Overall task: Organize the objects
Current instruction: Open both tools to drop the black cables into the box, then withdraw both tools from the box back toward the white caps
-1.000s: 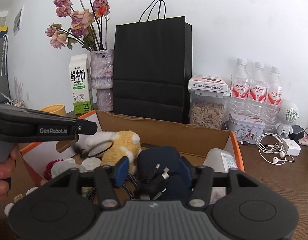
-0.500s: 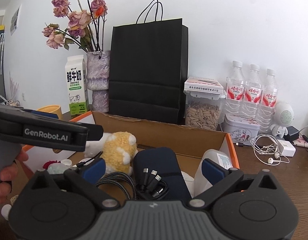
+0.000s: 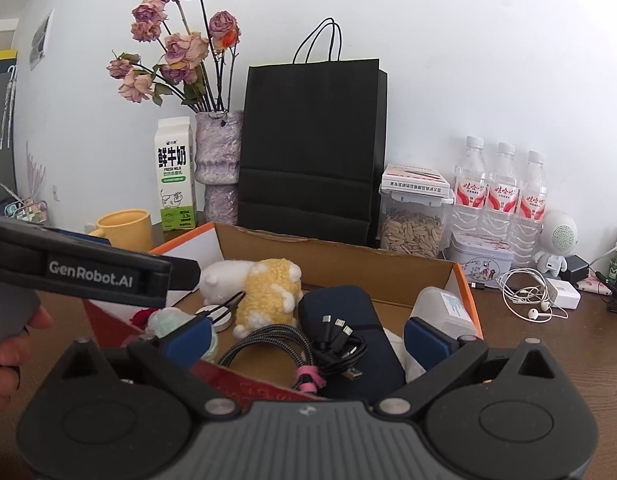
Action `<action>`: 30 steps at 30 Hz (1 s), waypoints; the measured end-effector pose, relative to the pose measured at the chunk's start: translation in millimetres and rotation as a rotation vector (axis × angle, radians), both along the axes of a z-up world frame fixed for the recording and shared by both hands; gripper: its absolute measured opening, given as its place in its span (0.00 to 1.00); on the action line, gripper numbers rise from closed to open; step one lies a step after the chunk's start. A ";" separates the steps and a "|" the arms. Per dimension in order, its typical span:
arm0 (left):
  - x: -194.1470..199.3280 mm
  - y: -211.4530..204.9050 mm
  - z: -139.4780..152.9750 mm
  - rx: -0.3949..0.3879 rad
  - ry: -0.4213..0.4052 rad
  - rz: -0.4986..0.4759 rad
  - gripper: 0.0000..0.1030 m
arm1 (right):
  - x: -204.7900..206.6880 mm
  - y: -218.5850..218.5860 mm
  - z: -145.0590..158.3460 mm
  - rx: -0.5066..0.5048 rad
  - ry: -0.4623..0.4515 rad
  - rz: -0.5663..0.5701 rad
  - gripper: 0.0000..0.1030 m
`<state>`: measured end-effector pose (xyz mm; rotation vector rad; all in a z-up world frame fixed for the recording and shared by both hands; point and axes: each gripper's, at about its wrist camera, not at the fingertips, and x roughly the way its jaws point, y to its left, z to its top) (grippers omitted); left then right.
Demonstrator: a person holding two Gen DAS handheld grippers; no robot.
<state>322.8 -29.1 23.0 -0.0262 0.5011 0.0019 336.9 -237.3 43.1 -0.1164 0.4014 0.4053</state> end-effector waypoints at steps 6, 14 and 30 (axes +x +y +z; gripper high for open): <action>-34.6 10.3 -0.3 0.007 0.033 0.020 1.00 | -36.8 2.6 -2.6 0.003 0.034 0.008 1.00; -78.5 27.7 -8.5 0.018 0.077 0.045 1.00 | -77.1 5.0 -13.5 0.003 0.093 0.023 1.00; -114.5 62.2 -50.2 0.029 0.212 0.114 1.00 | -101.3 11.0 -38.4 -0.028 0.189 0.019 1.00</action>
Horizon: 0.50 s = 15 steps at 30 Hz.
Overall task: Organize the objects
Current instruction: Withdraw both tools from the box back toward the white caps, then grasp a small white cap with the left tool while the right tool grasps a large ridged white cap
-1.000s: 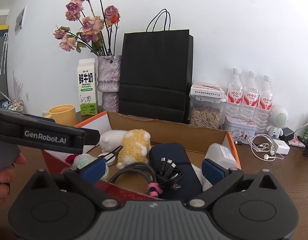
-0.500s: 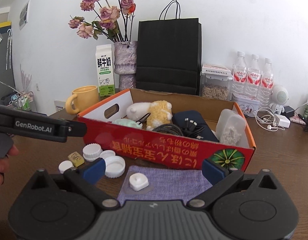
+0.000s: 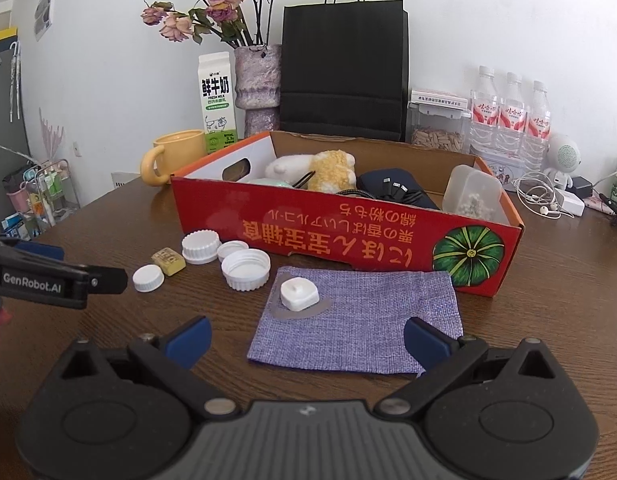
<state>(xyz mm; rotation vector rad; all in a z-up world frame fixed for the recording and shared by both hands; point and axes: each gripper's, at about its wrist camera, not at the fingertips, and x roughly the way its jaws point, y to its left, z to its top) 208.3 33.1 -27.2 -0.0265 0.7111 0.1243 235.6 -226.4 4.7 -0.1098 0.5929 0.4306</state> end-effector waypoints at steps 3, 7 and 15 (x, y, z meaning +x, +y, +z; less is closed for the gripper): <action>2.2 1.2 -1.6 -0.008 0.004 -0.003 1.00 | 3.2 0.1 0.6 0.001 -0.002 -0.006 0.96; 8.2 -1.5 -4.7 -0.015 0.016 -0.014 1.00 | 9.3 4.9 1.2 -0.005 0.000 0.003 0.85; 26.7 -8.2 -9.8 -0.014 0.032 -0.019 1.00 | 27.8 14.2 3.3 0.005 0.003 0.024 0.72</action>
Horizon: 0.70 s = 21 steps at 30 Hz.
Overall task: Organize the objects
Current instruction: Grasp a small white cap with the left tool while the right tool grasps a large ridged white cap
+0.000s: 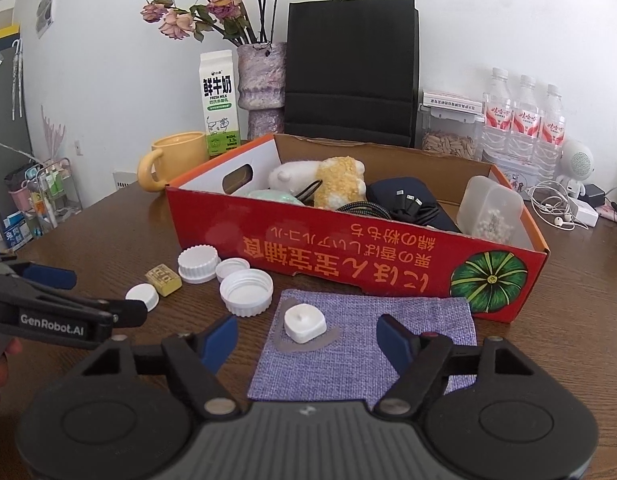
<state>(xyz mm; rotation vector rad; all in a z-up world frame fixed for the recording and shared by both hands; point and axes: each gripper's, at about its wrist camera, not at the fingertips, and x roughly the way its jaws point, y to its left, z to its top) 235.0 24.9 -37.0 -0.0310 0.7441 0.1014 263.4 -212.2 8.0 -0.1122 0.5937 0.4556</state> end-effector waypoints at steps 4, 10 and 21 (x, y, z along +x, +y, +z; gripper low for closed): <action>8.1 -1.7 -3.2 -0.006 0.010 -0.006 0.86 | 10.3 7.9 2.0 0.008 -0.004 0.026 0.66; 10.9 -2.8 -5.1 0.004 -0.014 -0.056 0.28 | 26.7 31.8 0.3 -0.024 0.005 0.104 0.59; 15.2 15.1 -7.1 -0.003 -0.030 -0.046 0.28 | 49.5 66.5 -15.1 -0.077 0.053 0.195 0.38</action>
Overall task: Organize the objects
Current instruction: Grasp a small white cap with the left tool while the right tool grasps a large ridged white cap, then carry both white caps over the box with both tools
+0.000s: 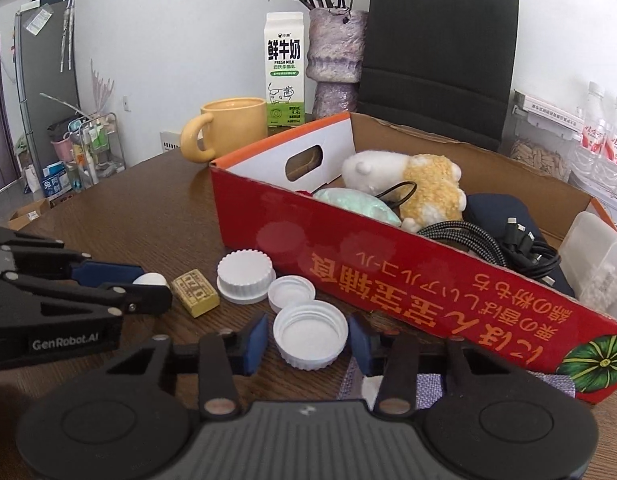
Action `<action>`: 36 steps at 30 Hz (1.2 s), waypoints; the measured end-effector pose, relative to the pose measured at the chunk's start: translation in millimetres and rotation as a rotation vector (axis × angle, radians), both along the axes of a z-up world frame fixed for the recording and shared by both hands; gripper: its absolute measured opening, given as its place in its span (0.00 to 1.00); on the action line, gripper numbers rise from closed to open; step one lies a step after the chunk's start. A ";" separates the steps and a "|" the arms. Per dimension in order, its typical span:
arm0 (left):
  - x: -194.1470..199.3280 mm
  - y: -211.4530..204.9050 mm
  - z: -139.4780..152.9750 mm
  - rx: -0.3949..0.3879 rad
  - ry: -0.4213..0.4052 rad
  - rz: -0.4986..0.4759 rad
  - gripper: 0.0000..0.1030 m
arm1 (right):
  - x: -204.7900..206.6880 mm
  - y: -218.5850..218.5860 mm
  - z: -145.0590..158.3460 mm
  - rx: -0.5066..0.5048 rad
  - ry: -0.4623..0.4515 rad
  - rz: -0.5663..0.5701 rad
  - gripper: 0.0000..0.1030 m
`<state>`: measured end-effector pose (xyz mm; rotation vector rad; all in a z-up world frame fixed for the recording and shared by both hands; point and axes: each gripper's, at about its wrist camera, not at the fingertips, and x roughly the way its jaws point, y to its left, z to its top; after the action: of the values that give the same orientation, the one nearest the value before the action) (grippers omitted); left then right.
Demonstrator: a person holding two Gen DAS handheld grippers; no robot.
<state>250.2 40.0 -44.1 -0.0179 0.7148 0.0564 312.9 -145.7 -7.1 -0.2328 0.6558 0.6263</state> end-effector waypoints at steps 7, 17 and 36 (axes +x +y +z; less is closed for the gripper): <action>1.1 -0.5 0.2 -0.004 -0.006 0.001 0.28 | -2.8 -3.1 0.7 0.026 -0.015 0.011 0.38; -4.8 -2.6 11.4 -0.001 -0.034 0.014 0.28 | -12.6 -13.5 15.3 0.068 -0.070 -0.005 0.38; -39.2 -40.4 57.7 0.020 -0.139 -0.042 0.28 | -60.5 -59.9 48.8 0.128 -0.153 -0.080 0.38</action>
<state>211.0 -0.4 13.6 0.0120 0.5756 0.0221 252.4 -205.6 41.7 -0.1330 0.4741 0.5654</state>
